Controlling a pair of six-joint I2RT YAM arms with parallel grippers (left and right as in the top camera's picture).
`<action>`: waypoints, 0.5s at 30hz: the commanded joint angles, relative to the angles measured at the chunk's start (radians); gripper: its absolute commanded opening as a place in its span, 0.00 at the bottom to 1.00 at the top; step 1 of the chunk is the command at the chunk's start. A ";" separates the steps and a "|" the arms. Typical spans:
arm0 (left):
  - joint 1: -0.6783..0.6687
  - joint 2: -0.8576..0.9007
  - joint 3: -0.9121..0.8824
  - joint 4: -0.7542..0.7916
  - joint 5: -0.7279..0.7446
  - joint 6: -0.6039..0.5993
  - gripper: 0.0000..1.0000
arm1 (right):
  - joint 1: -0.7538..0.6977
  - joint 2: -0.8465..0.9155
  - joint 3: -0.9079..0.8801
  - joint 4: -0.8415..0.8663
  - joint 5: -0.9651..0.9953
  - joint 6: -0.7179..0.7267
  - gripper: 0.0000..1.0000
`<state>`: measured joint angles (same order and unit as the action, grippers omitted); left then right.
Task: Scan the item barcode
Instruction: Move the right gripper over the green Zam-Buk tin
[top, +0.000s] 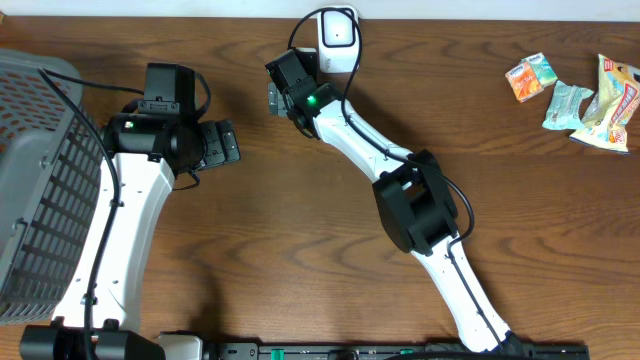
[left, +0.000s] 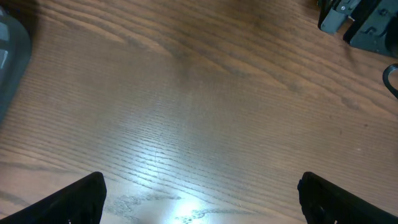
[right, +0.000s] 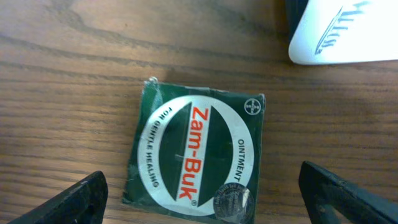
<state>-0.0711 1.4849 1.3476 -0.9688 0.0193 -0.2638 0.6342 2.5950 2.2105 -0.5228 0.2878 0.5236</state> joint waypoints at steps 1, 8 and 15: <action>0.000 0.005 0.004 -0.003 -0.013 0.005 0.98 | 0.003 0.026 0.011 -0.003 0.021 0.014 0.88; 0.000 0.005 0.004 -0.003 -0.013 0.005 0.98 | 0.002 0.042 0.011 0.022 -0.010 0.014 0.71; 0.000 0.005 0.004 -0.003 -0.013 0.005 0.98 | 0.001 0.051 0.011 0.027 -0.009 0.014 0.75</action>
<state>-0.0711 1.4849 1.3476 -0.9688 0.0193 -0.2642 0.6331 2.6118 2.2105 -0.5014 0.2764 0.5343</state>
